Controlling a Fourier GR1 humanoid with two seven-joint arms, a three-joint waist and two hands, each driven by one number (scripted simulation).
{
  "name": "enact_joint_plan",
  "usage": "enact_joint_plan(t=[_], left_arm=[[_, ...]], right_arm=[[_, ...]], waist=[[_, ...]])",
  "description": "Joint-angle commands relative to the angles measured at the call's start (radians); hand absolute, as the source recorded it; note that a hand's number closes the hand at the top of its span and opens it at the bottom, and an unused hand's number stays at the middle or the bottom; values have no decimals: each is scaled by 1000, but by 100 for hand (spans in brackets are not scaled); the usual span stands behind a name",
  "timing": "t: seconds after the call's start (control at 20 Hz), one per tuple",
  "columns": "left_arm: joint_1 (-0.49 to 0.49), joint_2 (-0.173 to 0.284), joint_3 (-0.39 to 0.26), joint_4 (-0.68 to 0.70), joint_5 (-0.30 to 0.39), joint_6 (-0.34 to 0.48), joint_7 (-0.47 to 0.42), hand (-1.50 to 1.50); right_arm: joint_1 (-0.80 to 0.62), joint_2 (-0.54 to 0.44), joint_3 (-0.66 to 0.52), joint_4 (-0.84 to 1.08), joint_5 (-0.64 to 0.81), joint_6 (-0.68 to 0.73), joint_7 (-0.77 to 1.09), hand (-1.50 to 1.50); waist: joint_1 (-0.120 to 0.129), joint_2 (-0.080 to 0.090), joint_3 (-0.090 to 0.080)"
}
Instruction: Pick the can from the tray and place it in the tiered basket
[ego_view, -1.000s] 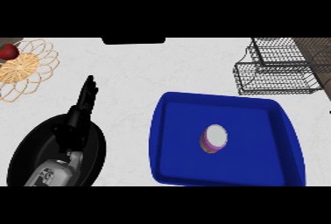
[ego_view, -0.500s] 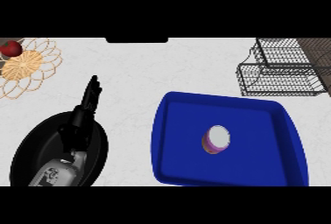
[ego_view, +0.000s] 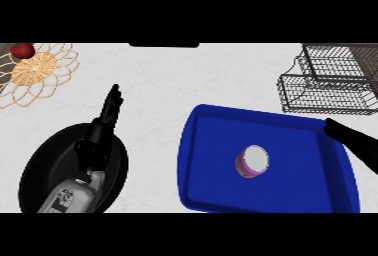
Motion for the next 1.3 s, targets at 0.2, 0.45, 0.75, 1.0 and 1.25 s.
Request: enact_joint_plan(t=[0.2, 0.45, 0.75, 1.0, 1.25], left_arm=[[18, -5, 19, -45, -40, -7, 36, 0], [1, -12, 66, 14, -16, -54, -2, 0], [62, 3, 58, -110, -34, -61, 50, 0], [7, -67, 81, 78, -49, -70, -46, 0], [65, -36, 61, -113, -89, -51, 83, 0]], right_arm=[[-270, 88, 260, 12, 33, 28, 317, -150], [-332, 105, 294, 64, 0, 64, 407, -150], [-228, 101, 345, 62, 138, 76, 351, -150], [-267, 141, 381, 108, 215, 92, 351, -150], [-263, 124, 354, 169, 233, 166, 281, -150]], waist=[[-4, -3, 2], [-8, -2, 1], [-16, -6, 3], [-21, -1, 2], [-12, -4, 3]])
